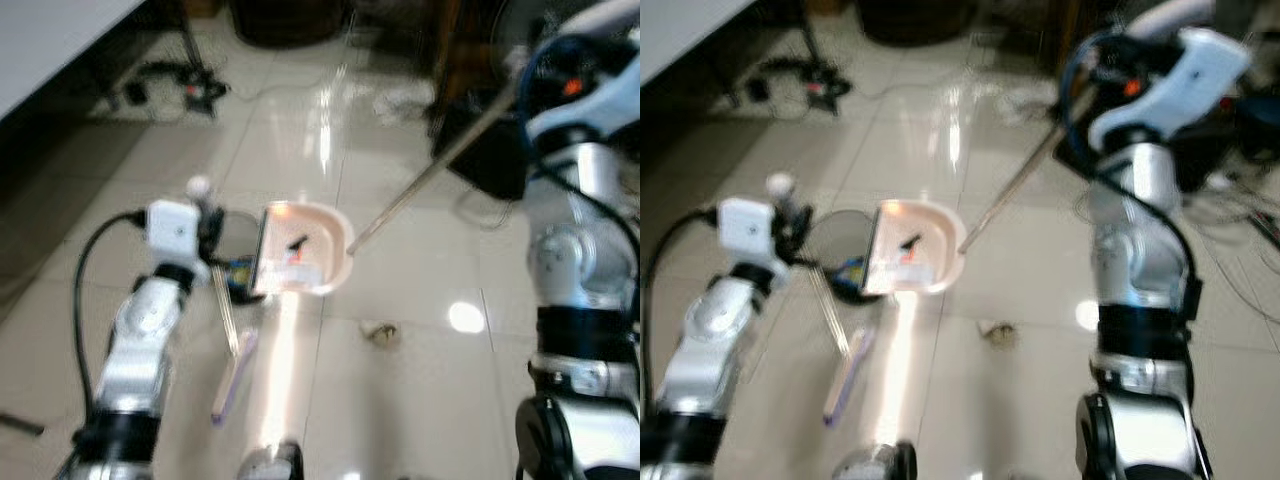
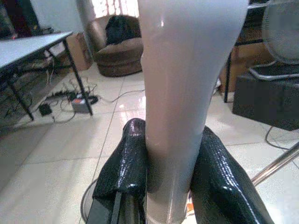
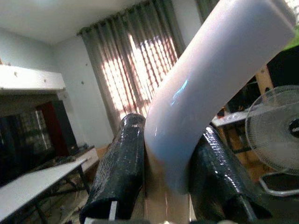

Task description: Sweep floor

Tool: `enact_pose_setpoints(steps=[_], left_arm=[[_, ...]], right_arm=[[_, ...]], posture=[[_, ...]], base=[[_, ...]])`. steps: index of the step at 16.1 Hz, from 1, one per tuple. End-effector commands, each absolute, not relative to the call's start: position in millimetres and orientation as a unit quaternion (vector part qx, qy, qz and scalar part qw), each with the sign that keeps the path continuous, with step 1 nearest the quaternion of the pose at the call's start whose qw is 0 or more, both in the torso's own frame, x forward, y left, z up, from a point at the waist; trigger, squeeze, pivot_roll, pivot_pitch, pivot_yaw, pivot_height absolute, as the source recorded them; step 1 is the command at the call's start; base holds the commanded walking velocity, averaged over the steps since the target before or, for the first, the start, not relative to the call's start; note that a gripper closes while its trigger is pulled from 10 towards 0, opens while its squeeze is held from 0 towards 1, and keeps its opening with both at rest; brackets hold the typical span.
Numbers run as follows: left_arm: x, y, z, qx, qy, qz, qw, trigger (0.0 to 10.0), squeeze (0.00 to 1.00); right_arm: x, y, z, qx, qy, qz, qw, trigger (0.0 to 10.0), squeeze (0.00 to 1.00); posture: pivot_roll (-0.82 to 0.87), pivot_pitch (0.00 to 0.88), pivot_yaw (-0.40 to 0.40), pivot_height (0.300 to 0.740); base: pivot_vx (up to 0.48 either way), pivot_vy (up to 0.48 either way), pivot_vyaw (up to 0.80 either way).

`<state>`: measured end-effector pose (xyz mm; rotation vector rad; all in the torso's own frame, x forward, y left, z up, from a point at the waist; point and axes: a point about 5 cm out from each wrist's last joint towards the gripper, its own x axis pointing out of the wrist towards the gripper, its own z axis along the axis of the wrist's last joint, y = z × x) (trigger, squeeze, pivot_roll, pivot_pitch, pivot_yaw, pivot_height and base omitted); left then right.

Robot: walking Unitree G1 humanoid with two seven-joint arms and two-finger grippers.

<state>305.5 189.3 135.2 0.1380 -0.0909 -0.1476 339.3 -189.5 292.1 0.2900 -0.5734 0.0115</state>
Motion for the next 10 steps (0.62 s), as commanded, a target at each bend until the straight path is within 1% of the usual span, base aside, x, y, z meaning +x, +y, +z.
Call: enact_pose_setpoints(steps=[1,4,10], left_arm=[[306.5,193.0,144.2,0.069,-0.064,-0.067,0.993,10.0,0.00],[305.4,194.6,140.3,0.073,-0.056,-0.070,0.993,10.0,0.00],[306.2,193.1,139.4,0.074,-0.054,-0.079,0.993,10.0,0.00]], right_arm=[[337.1,-183.2,304.8,0.150,-0.307,0.021,0.939,10.0,0.00],[335.8,-182.9,303.3,0.152,-0.308,0.020,0.939,10.0,0.00],[332.7,-185.3,300.6,0.168,-0.311,0.010,0.935,10.0,0.00]], posture=[[0.07,0.079,0.065,0.740],[0.06,0.070,0.074,0.740],[0.05,0.065,0.081,0.740]], base=[[0.390,0.000,0.80],[0.389,0.000,0.80],[0.390,0.000,0.00]])
